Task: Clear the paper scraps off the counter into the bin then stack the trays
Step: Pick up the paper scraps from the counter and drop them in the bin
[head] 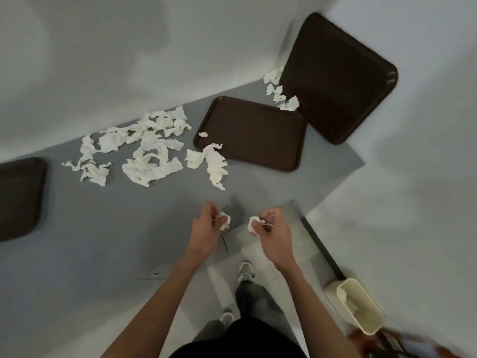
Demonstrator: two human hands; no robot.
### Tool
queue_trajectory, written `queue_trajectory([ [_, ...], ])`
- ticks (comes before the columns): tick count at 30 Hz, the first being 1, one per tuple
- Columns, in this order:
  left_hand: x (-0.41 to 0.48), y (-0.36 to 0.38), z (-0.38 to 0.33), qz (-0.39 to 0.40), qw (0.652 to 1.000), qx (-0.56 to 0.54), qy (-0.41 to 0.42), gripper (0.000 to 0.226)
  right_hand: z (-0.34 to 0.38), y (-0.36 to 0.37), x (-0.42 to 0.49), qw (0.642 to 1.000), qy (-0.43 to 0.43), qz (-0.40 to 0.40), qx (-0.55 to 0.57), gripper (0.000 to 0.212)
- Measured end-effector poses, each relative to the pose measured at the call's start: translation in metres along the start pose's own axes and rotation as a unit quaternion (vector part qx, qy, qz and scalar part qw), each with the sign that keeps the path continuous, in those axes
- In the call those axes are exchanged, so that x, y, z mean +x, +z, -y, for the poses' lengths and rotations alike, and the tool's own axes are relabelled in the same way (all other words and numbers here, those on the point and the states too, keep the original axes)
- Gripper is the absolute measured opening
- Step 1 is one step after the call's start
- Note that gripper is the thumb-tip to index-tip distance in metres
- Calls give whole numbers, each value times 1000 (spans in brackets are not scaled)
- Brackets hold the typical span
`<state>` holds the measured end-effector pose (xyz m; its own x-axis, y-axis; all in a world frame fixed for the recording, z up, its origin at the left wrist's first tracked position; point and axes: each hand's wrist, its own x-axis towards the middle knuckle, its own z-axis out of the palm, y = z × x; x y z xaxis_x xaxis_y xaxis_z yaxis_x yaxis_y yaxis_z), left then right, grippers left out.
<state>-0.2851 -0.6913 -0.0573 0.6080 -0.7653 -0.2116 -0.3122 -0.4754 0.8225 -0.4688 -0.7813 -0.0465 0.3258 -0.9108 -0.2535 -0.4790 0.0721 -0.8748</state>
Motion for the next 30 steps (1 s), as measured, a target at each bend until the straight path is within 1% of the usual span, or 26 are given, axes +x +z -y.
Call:
queue_trajectory([
  [3, -26, 14, -13, 36, 998, -17, 41, 17, -11, -22, -40, 996, 16, -54, 73, 19],
  [5, -45, 29, -23, 66, 995, -57, 46, 14, -23, -40, -66, 989, 35, -68, 130, 16],
  [7, -67, 46, -33, 94, 991, -88, 43, 8, -40, -61, -89, 985, 45, -84, 144, 10],
  [9, -87, 66, -40, 112, 989, -67, 62, 5, -62, -87, -109, 982, 51, -106, 145, 4],
  [12, -111, 103, -52, 155, 984, -13, 84, 6, -100, -130, -133, 979, 64, -142, 129, 9],
  [13, -118, 117, -56, 175, 981, -1, 80, 10, -116, -145, -141, 978, 78, -153, 120, 12],
  [15, -135, 148, -67, 224, 971, 26, 81, 26, -148, -178, -156, 974, 108, -176, 97, 19],
  [17, -150, 184, -75, 267, 959, 32, 92, 39, -182, -211, -169, 968, 135, -195, 84, 21],
  [18, -159, 204, -79, 276, 955, 42, 100, 41, -200, -229, -175, 966, 142, -204, 75, 20],
  [20, -175, 247, -84, 278, 953, 72, 98, 36, -239, -262, -184, 960, 168, -217, 51, 20],
  [22, -194, 293, -86, 270, 956, 84, 74, 26, -278, -293, -191, 953, 208, -217, 48, 17],
  [25, -224, 359, -80, 265, 958, 101, 47, 13, -336, -331, -196, 949, 235, -211, 22, 10],
  [30, -248, 463, -44, 281, 955, 100, 12, 15, -423, -365, -180, 944, 259, -202, -18, 11],
])
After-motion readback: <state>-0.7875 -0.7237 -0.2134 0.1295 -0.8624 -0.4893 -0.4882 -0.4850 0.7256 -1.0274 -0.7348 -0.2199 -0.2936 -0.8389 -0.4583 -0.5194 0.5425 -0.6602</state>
